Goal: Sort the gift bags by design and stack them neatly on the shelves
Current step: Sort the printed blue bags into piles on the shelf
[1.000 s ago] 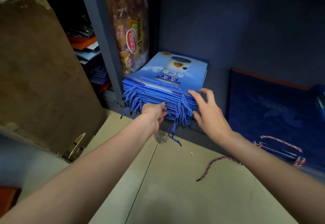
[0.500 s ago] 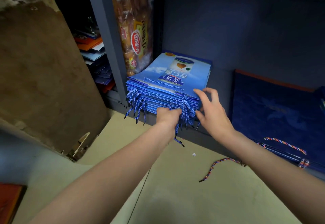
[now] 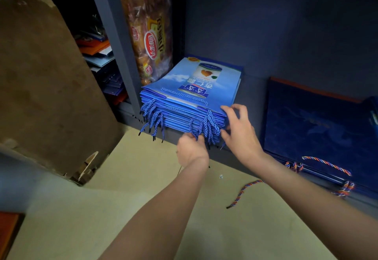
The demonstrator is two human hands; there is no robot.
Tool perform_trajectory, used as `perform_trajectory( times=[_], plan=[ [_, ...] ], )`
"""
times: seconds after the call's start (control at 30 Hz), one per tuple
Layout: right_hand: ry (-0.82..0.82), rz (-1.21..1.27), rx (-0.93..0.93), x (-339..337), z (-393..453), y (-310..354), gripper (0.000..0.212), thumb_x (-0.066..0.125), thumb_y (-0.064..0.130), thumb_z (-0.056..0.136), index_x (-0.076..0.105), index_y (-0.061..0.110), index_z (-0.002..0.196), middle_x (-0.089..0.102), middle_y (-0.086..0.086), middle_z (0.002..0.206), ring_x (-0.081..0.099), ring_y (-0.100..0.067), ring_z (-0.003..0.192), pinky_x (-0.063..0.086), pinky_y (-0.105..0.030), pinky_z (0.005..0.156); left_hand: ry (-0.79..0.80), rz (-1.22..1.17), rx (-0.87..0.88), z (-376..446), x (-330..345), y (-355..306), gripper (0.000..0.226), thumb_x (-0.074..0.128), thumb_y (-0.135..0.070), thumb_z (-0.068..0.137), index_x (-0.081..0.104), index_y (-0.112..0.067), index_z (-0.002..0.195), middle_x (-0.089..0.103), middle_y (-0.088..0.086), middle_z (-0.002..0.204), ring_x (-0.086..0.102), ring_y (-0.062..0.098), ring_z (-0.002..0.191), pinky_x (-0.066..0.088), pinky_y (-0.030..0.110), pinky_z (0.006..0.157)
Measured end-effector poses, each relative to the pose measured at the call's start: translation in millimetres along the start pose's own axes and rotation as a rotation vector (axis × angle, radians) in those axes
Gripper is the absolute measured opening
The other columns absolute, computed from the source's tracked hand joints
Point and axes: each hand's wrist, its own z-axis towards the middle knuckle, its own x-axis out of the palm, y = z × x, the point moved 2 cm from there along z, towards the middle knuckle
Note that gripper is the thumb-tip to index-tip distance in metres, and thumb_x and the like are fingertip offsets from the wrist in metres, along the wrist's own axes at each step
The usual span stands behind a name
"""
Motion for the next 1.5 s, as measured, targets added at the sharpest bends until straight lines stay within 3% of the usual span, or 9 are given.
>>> perform_trajectory(
  times=[0.2,0.33,0.43,0.53,0.77,0.93,1.07,1.33,1.5],
  plan=[
    [-0.013,0.010,-0.014,-0.4,1.0,-3.1,0.057,0.061,0.011,0.086,0.037,0.018,0.137,0.024,-0.002,0.138,0.058,-0.026,0.087,0.049,-0.041,0.085,-0.096,0.007,0.138,6.0,-6.1,3.6,0.025,0.061,-0.029,0.089,0.060,-0.014,0.110,0.061,0.000,0.109,0.059,0.021,0.096,0.036,0.026,0.071],
    [-0.016,0.008,-0.001,0.2,0.3,-1.8,0.055,0.061,0.010,0.086,0.038,0.017,0.136,0.026,-0.002,0.137,0.058,-0.025,0.087,0.049,-0.041,0.084,-0.060,0.057,0.176,3.8,-2.4,-4.5,0.014,0.059,-0.028,0.090,0.057,-0.015,0.086,0.065,0.004,0.098,0.061,0.024,0.093,0.037,0.026,0.070],
    [-0.011,-0.013,-0.011,-1.0,1.7,0.4,0.055,0.061,0.009,0.086,0.038,0.018,0.135,0.025,-0.002,0.137,0.058,-0.026,0.087,0.049,-0.041,0.084,-0.029,0.176,0.231,7.5,-5.5,-7.8,0.035,0.056,-0.029,0.092,0.040,-0.017,0.063,0.065,0.008,0.088,0.060,0.028,0.087,0.038,0.030,0.065],
    [-0.010,-0.045,-0.034,-3.4,4.2,0.8,0.054,0.062,0.009,0.085,0.039,0.018,0.133,0.026,-0.002,0.137,0.059,-0.028,0.087,0.049,-0.042,0.083,0.010,0.266,0.255,14.0,-12.9,-8.8,0.039,0.057,-0.034,0.091,0.041,-0.016,0.061,0.061,0.006,0.078,0.058,0.027,0.082,0.038,0.029,0.061],
    [-0.013,0.074,0.057,8.1,0.8,0.1,0.057,0.060,0.003,0.085,0.038,0.019,0.135,0.031,-0.003,0.130,0.057,-0.027,0.088,0.047,-0.042,0.088,0.037,0.189,0.160,12.0,-12.7,-6.5,0.040,0.065,-0.031,0.085,0.045,-0.016,0.054,0.049,-0.002,0.055,0.053,0.024,0.069,0.042,0.026,0.061],
    [-0.032,0.232,0.179,22.6,-1.7,2.9,0.068,0.056,-0.009,0.080,0.036,0.024,0.137,0.036,-0.005,0.125,0.055,-0.025,0.082,0.048,-0.042,0.086,0.038,0.109,0.134,6.5,-4.8,-11.4,0.036,0.060,-0.025,0.087,0.039,-0.017,0.060,0.053,0.003,0.065,0.052,0.025,0.069,0.041,0.027,0.062],
    [-0.122,0.200,0.062,4.2,5.3,5.8,0.059,0.053,-0.007,0.084,0.042,0.018,0.136,0.038,-0.004,0.124,0.054,-0.023,0.083,0.046,-0.040,0.088,0.044,0.098,0.167,14.5,-12.3,-15.7,0.037,0.057,-0.023,0.089,0.032,-0.018,0.062,0.047,0.000,0.064,0.048,0.024,0.072,0.038,0.029,0.066],
    [-0.217,0.156,-0.063,-23.3,20.6,13.5,0.052,0.055,-0.006,0.083,0.048,0.015,0.130,0.039,-0.007,0.123,0.056,-0.027,0.079,0.047,-0.043,0.086,-0.026,0.600,0.866,25.2,-61.7,-33.9,0.027,0.052,-0.026,0.086,0.038,-0.013,0.067,0.039,0.001,0.081,0.036,0.020,0.082,0.026,0.032,0.074],
    [-0.042,0.085,0.018,-1.5,-1.0,1.7,0.057,0.058,0.000,0.085,0.039,0.019,0.135,0.033,-0.005,0.127,0.056,-0.028,0.083,0.047,-0.043,0.087,0.347,0.738,0.598,49.5,-77.2,5.2,0.014,0.060,-0.027,0.086,0.060,-0.018,0.096,0.054,0.000,0.100,0.054,0.015,0.087,0.039,0.023,0.078]
  ],
)
